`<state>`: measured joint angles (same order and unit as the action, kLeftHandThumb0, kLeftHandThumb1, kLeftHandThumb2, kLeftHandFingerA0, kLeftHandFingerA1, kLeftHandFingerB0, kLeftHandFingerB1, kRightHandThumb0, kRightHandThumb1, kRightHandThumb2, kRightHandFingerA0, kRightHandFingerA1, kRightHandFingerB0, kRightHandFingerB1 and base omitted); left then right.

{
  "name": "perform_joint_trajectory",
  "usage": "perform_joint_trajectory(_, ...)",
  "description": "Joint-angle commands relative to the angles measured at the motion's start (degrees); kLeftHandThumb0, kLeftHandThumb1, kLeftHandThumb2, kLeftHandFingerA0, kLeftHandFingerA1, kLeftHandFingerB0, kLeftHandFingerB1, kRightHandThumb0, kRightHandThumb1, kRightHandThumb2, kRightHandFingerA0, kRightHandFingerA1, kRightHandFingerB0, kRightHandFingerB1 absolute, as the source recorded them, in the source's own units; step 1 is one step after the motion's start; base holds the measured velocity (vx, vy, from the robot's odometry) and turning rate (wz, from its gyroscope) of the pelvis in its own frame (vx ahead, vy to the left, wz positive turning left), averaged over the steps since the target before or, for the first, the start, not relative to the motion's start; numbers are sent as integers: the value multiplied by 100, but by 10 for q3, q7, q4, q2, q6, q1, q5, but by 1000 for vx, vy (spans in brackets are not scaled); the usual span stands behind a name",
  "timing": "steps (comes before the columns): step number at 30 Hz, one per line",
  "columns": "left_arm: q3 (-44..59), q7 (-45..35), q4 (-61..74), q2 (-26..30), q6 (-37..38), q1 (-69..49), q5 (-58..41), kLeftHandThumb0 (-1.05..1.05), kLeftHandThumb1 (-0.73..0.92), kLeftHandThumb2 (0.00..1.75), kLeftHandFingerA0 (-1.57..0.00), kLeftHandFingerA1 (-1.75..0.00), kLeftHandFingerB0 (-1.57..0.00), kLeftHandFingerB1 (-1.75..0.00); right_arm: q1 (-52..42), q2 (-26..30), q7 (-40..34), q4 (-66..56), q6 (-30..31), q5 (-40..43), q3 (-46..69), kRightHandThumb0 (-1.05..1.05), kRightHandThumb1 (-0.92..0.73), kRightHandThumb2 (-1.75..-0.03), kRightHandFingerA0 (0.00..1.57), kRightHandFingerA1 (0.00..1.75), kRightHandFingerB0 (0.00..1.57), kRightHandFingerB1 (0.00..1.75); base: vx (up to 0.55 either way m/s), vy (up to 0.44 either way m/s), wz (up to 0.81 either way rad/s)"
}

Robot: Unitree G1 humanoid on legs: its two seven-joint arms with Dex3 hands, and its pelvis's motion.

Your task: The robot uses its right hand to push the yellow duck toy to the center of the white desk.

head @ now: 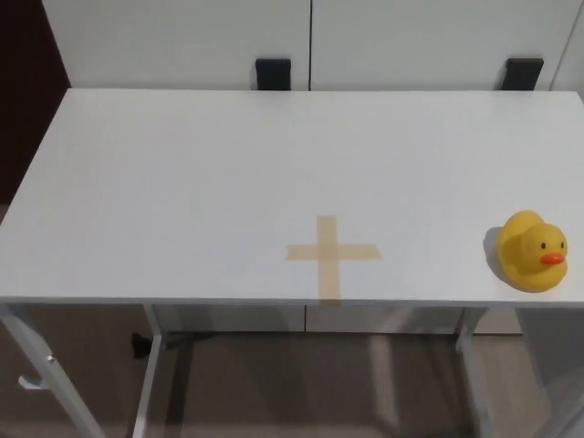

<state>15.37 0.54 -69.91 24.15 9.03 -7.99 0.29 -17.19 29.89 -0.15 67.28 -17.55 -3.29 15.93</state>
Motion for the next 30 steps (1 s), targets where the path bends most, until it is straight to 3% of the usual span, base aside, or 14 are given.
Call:
perform_joint_trajectory(1,17,7,-12,13,27,-1,-17,-1,46,105,-113,-125,-112,-117,0,14,-3,10,-60,68,66,-6,-55,-87,72,66,54,55,0,0,0)
perform_joint_trajectory(4,25,6,-18,12,26,-4,-22,1,43,114,-117,-121,-117,-116,11,20,41,-15,-43,151,155,-43,-71,-60,48,89,35,50,0,0,0)
perform_joint_trajectory(8,27,7,-18,11,27,-2,-23,1,45,104,-114,-121,-112,-114,45,42,51,-74,12,198,215,-69,-81,-63,11,66,12,45,0,0,0)
perform_joint_trajectory(9,28,5,-18,10,27,-1,-24,4,44,109,-113,-120,-111,-113,60,52,54,-101,26,208,230,-38,-52,-109,3,55,0,52,0,0,0)
perform_joint_trajectory(10,28,4,-17,10,27,-1,-24,4,44,109,-113,-120,-111,-113,63,53,53,-105,30,207,233,-38,-52,-109,3,55,0,52,0,0,0)
perform_joint_trajectory(11,27,5,-16,10,26,-1,-24,5,43,114,-111,-120,-114,-114,76,60,52,-111,36,204,239,-88,-67,-101,0,56,4,44,0,0,0)
perform_joint_trajectory(16,31,4,-14,9,24,0,-27,3,42,108,-118,-120,-117,-116,120,81,54,-199,85,213,262,-83,-67,-109,0,53,3,39,0,0,0)
perform_joint_trajectory(17,32,3,-13,9,24,0,-28,3,41,110,-117,-119,-116,-116,131,82,43,-220,93,206,262,-84,-88,-67,0,67,3,46,0,0,0)
perform_joint_trajectory(18,32,3,-13,9,24,0,-28,3,41,110,-117,-119,-116,-116,131,82,43,-220,93,206,262,-84,-88,-67,0,67,3,46,0,0,0)
perform_joint_trajectory(19,32,2,-13,8,23,1,-27,6,41,112,-113,-118,-115,-117,159,83,32,-245,82,199,259,-79,-68,-110,0,61,4,47,0,0,0)
perform_joint_trajectory(24,29,4,-19,6,27,1,-22,-1,45,104,-114,-116,-116,-115,224,79,-4,-397,189,187,220,-41,-43,-107,5,59,0,54,10,-1,3)
perform_joint_trajectory(25,30,5,-15,6,29,0,-22,-5,47,100,-115,-119,-114,-117,247,75,-10,-403,192,174,203,-98,-80,-67,0,92,10,74,0,0,0)
perform_joint_trajectory(27,30,5,-14,5,30,-1,-23,-4,47,103,-113,-118,-112,-115,274,66,-7,-407,184,163,180,-95,-85,-63,0,101,14,79,0,0,0)
perform_joint_trajectory(30,31,4,-17,5,30,-1,-23,-4,47,102,-112,-117,-113,-115,310,48,-12,-419,180,142,142,-89,-65,-103,11,72,16,62,0,0,0)
